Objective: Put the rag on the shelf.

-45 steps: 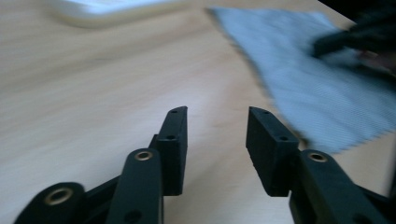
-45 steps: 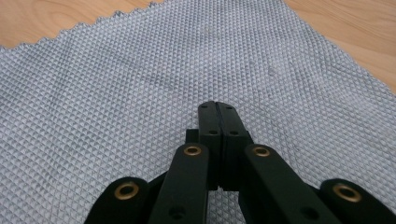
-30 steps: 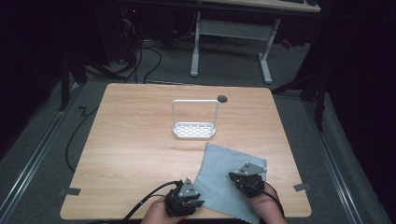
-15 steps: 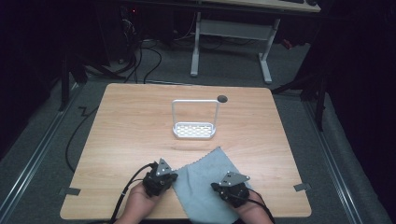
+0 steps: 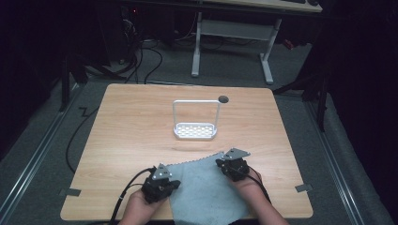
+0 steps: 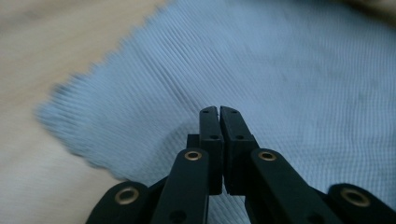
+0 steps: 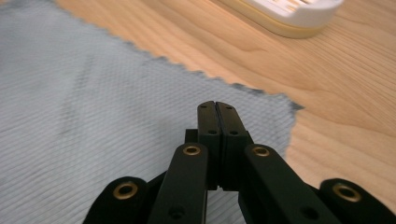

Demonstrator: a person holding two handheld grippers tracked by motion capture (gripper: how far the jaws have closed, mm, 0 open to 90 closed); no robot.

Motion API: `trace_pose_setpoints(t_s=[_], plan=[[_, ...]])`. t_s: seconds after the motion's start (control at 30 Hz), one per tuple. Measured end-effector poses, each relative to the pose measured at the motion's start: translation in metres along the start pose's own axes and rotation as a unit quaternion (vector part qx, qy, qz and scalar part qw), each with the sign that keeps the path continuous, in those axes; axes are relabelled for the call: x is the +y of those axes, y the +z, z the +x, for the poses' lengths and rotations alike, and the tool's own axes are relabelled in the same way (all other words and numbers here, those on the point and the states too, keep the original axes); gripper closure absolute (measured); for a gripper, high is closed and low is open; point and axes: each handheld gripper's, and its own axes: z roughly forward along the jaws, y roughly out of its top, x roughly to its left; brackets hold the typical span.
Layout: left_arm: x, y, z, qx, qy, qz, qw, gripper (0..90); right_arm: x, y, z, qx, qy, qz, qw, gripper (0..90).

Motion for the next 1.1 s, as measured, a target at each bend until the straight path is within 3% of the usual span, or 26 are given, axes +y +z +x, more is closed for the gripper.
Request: trace_pose_setpoints(t_s=[0.03, 0.07, 0.1, 0.13, 0.17, 0.2, 0.23, 0.27, 0.4, 0.5, 0.57, 0.6, 0.63, 0.77, 0.8, 0.9, 0.97, 1.0, 1.1], plan=[[0.001, 0.0, 0.003, -0.004, -0.005, 0.003, 1.0, 89.8, 0.0, 0.003, -0.002, 0.0, 0.003, 0.006, 1.0, 90.0], [0.003, 0.0, 0.011, 0.013, -0.014, -0.002, 0.9998, 90.0, -0.002, 0.003, -0.004, 0.006, 0.006, 0.007, 0.9999, 90.0], [0.003, 0.0, 0.011, 0.013, -0.014, -0.002, 0.9998, 90.0, -0.003, 0.001, -0.002, 0.008, 0.006, 0.009, 0.9999, 90.0], [0.004, 0.0, 0.025, 0.035, -0.023, -0.011, 0.999, 90.0, -0.005, -0.001, -0.001, 0.009, 0.003, 0.008, 0.9999, 90.0], [0.004, 0.0, 0.025, 0.035, -0.023, -0.011, 0.999, 90.0, -0.005, -0.001, -0.001, 0.009, 0.003, 0.008, 0.9999, 90.0], [0.006, -0.001, 0.04, 0.051, -0.044, -0.016, 0.9976, 90.0, -0.011, -0.007, 0.003, 0.024, 0.008, 0.005, 0.9997, 90.0], [0.006, -0.001, 0.04, 0.051, -0.044, -0.016, 0.9976, 90.0, -0.011, -0.007, 0.003, 0.024, 0.008, 0.005, 0.9997, 90.0], [0.005, -0.002, 0.049, 0.043, -0.066, -0.025, 0.9966, 90.0, -0.017, -0.013, 0.007, 0.033, 0.008, 0.005, 0.9994, 90.0], [0.003, -0.002, 0.042, 0.043, -0.056, -0.021, 0.9973, 89.0, -0.022, -0.017, 0.013, 0.031, 0.0, -0.003, 0.9995, 88.4], [0.002, -0.004, 0.041, 0.03, -0.064, -0.022, 0.9972, 87.4, -0.022, -0.018, 0.011, 0.036, 0.016, -0.003, 0.9992, 85.2], [0.0, -0.006, 0.04, 0.022, -0.065, -0.022, 0.9974, 85.6, -0.022, -0.022, 0.006, 0.035, 0.028, -0.019, 0.9988, 82.1], [0.0, -0.011, 0.042, 0.028, -0.061, -0.038, 0.997, 82.2, -0.022, -0.028, -0.001, 0.022, 0.038, -0.031, 0.9985, 80.6], [0.0, -0.011, 0.042, 0.028, -0.061, -0.038, 0.997, 79.7, -0.022, -0.028, -0.001, 0.022, 0.038, -0.031, 0.9985, 80.6], [0.004, -0.016, 0.06, 0.058, -0.081, -0.064, 0.993, 69.4, -0.028, -0.034, -0.02, 0.001, 0.073, -0.044, 0.9963, 73.8], [0.011, -0.012, 0.071, 0.075, -0.084, -0.059, 0.9919, 66.1, -0.029, -0.034, -0.022, 0.001, 0.083, -0.042, 0.9957, 72.6], [0.019, -0.004, 0.081, 0.089, -0.081, -0.05, 0.9914, 61.7, -0.031, -0.031, -0.026, 0.001, 0.095, -0.035, 0.9949, 69.3], [0.027, 0.006, 0.088, 0.084, -0.087, -0.04, 0.9918, 59.2, -0.032, -0.031, -0.025, 0.001, 0.105, -0.032, 0.994, 66.5], [0.033, 0.015, 0.091, 0.092, -0.079, -0.03, 0.9922, 56.6, -0.032, -0.03, -0.023, -0.002, 0.113, -0.029, 0.9932, 60.4], [0.037, 0.019, 0.092, 0.095, -0.078, -0.031, 0.992, 59.6, -0.033, -0.028, -0.019, -0.001, 0.117, -0.029, 0.9927, 55.9]])
